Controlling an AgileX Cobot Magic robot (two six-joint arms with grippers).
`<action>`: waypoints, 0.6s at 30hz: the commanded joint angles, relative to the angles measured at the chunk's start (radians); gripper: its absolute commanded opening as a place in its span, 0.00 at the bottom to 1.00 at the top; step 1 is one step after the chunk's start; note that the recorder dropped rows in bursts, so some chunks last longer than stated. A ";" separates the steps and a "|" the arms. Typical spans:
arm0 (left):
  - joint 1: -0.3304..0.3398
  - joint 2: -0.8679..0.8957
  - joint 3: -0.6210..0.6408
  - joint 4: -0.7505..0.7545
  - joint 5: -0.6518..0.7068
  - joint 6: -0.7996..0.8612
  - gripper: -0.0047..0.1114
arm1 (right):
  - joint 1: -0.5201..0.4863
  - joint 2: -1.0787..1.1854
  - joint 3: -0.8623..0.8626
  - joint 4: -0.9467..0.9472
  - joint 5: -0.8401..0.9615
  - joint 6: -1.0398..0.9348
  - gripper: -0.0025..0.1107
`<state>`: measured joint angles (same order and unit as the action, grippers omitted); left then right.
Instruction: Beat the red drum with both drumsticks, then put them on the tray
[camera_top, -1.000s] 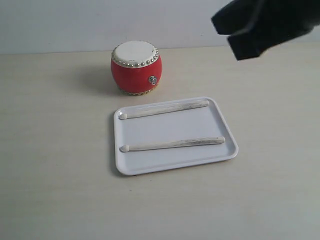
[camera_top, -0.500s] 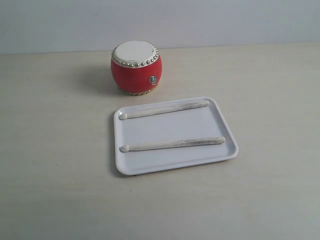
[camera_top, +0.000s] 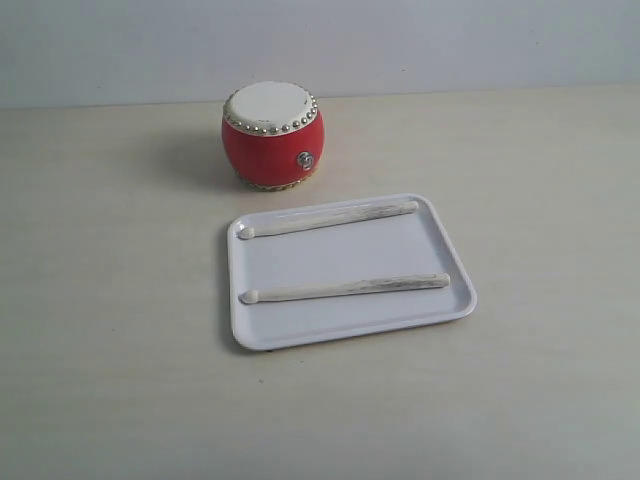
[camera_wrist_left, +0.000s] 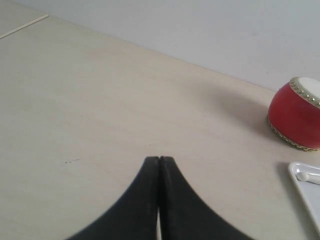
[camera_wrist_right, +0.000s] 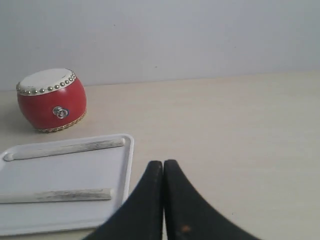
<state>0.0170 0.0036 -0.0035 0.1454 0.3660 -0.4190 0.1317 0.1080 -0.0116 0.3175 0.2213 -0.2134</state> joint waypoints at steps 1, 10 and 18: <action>0.001 -0.004 0.004 0.003 -0.008 -0.005 0.04 | -0.006 -0.028 0.012 -0.005 -0.029 0.045 0.02; 0.001 -0.004 0.004 0.007 -0.008 -0.005 0.04 | -0.006 -0.033 0.012 -0.258 -0.029 0.276 0.02; 0.001 -0.004 0.004 0.007 -0.008 -0.005 0.04 | -0.006 -0.042 0.012 -0.451 0.032 0.471 0.02</action>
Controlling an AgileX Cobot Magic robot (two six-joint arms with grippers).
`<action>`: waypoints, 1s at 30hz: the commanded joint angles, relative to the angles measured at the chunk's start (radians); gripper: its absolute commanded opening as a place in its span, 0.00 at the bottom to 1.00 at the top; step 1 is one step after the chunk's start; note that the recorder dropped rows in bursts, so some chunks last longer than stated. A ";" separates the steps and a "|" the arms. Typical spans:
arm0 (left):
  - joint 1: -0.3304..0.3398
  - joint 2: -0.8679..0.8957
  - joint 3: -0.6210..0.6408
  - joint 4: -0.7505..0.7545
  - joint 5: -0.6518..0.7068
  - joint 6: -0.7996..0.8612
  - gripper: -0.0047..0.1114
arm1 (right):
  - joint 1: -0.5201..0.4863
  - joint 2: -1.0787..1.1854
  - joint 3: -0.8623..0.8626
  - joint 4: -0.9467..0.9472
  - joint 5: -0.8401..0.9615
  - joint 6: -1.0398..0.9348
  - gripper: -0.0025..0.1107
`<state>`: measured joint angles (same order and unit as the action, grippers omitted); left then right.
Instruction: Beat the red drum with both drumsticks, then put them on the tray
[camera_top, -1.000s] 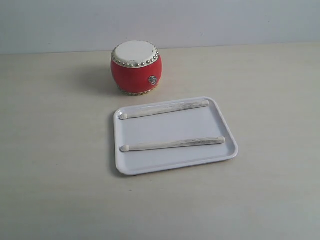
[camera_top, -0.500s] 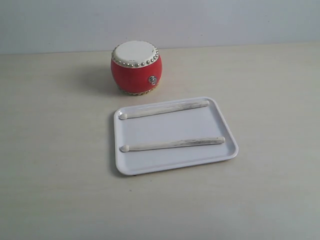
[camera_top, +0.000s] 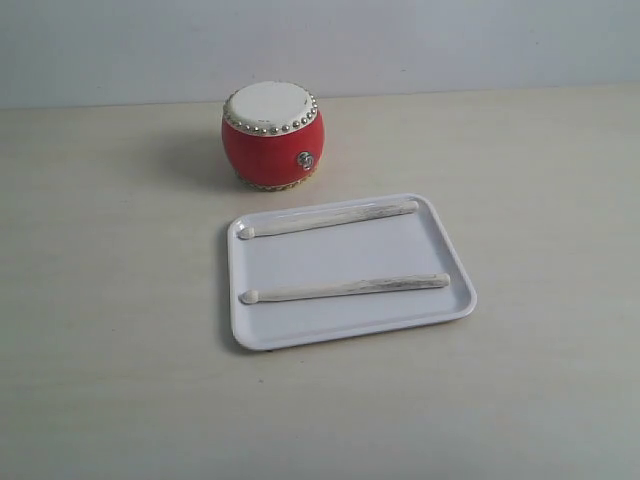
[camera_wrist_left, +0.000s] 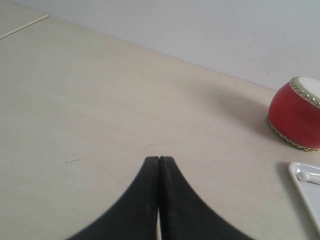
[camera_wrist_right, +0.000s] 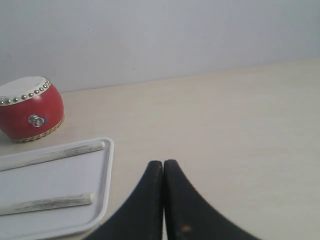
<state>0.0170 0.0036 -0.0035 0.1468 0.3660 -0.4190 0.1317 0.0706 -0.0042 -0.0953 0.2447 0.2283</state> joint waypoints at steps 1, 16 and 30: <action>0.001 -0.004 0.004 0.006 -0.008 -0.005 0.04 | -0.006 -0.004 0.004 -0.039 0.010 0.030 0.02; 0.001 -0.004 0.004 0.006 -0.008 -0.005 0.04 | -0.006 -0.004 0.004 -0.009 0.032 0.027 0.02; 0.001 -0.004 0.004 0.006 -0.008 -0.005 0.04 | -0.006 -0.004 0.004 -0.009 0.034 0.031 0.02</action>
